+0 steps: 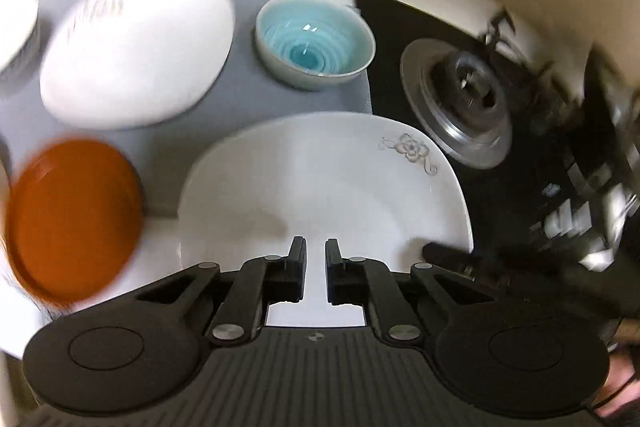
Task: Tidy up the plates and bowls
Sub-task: 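Lift the white floral plate and carry it toward the square white plate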
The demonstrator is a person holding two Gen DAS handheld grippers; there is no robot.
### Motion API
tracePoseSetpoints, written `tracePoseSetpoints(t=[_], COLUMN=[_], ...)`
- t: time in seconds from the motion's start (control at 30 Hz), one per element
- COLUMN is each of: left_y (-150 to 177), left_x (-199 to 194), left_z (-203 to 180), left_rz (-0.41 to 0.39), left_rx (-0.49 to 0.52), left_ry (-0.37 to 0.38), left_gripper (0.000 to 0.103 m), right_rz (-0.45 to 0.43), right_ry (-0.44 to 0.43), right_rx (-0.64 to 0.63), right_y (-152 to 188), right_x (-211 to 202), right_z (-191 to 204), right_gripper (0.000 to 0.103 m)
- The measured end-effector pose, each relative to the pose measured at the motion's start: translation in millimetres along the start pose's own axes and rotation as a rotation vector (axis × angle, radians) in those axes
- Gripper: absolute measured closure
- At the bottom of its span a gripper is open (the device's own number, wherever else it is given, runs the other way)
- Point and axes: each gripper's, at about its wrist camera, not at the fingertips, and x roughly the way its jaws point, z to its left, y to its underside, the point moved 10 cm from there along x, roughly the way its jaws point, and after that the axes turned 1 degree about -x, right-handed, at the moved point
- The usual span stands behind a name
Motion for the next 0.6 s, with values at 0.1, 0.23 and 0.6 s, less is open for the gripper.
tracePoseSetpoints(t=[0.1,0.23,0.6], left_y=[4,19,23], left_x=[17,25,23], left_z=[19,61,90], left_rz=[0.027,0.070,0.051], left_rx=[-0.064,-0.142,-0.272], left_ry=[-0.008,-0.046,-0.016], left_gripper=[0.094,0.089,0.037], right_rz=[0.022,0.012,0.034], right_ry=[0.049,0.015,0.012], right_rx=[0.054,0.116,0.127], right_y=[6,8,6], right_x=[17,20,17], right_z=[-26,-36,-36], right_gripper=[0.091,0.092,0.091])
